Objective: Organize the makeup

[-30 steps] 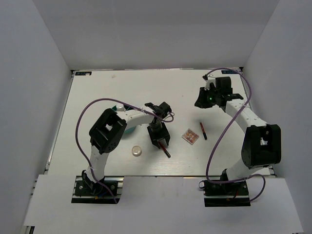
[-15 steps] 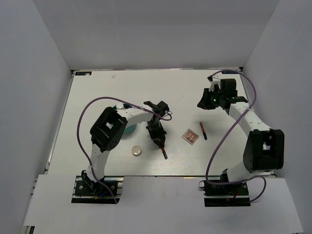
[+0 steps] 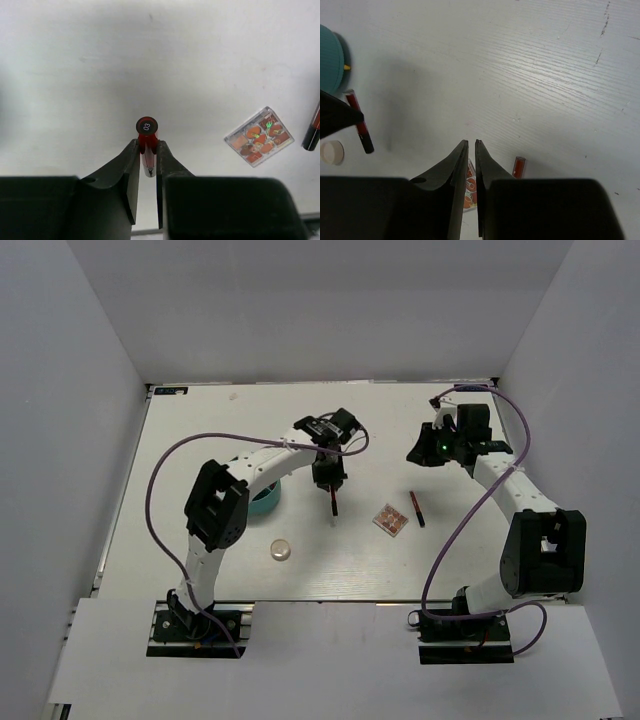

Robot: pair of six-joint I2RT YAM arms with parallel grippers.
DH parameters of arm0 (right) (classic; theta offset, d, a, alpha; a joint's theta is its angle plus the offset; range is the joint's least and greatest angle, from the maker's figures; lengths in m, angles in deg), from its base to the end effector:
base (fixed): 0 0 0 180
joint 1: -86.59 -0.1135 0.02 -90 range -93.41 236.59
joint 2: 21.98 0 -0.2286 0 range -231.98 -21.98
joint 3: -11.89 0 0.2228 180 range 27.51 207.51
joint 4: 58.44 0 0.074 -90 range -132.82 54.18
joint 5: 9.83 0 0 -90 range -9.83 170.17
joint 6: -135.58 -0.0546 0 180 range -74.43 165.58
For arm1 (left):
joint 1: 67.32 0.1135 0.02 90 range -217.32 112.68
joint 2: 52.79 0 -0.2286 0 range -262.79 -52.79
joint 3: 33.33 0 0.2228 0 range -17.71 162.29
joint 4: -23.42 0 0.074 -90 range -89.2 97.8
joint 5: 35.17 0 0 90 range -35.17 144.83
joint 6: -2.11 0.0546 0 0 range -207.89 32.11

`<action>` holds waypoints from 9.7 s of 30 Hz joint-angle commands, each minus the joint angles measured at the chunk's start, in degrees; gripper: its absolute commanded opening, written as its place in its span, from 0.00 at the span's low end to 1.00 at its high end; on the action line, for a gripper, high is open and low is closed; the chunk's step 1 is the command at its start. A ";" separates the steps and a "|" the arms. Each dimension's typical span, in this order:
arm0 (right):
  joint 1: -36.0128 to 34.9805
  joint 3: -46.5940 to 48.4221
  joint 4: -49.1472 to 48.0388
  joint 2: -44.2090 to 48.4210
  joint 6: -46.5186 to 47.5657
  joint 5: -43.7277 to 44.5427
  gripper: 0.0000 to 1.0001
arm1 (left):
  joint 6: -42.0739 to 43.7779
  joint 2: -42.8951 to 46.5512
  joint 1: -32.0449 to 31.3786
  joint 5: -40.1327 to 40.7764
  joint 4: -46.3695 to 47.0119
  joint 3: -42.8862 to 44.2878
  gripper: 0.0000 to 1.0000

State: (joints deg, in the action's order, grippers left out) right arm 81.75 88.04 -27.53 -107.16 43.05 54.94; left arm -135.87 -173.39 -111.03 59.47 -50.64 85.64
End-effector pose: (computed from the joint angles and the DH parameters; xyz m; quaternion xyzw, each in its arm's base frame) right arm 0.3123 0.0498 0.2271 -0.1102 0.8822 0.2240 0.3993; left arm 0.2856 -0.2669 0.1795 -0.0420 0.9905 -0.0613 0.1155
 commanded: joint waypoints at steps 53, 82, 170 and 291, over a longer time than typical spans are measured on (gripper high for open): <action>-0.17 -1.38 5.71 1.08 13.42 6.84 0.42 | 19.23 17.84 3.19 38.52 1.82 -3.33 0.69; -7.72 2.40 15.21 -16.59 17.73 20.83 0.50 | 17.67 55.90 3.62 9.85 29.70 -38.04 0.91; -35.68 25.34 -56.33 -39.71 -22.09 -18.18 0.36 | 8.00 74.19 3.62 12.67 21.70 -45.87 0.92; -30.05 20.41 39.73 -28.19 26.43 32.70 0.89 | 3.69 62.41 -11.76 14.16 24.95 -49.47 0.72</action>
State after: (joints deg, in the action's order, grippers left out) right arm 51.89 106.62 12.33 -134.24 69.67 84.77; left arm -131.50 -113.39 -122.57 72.46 -24.96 36.86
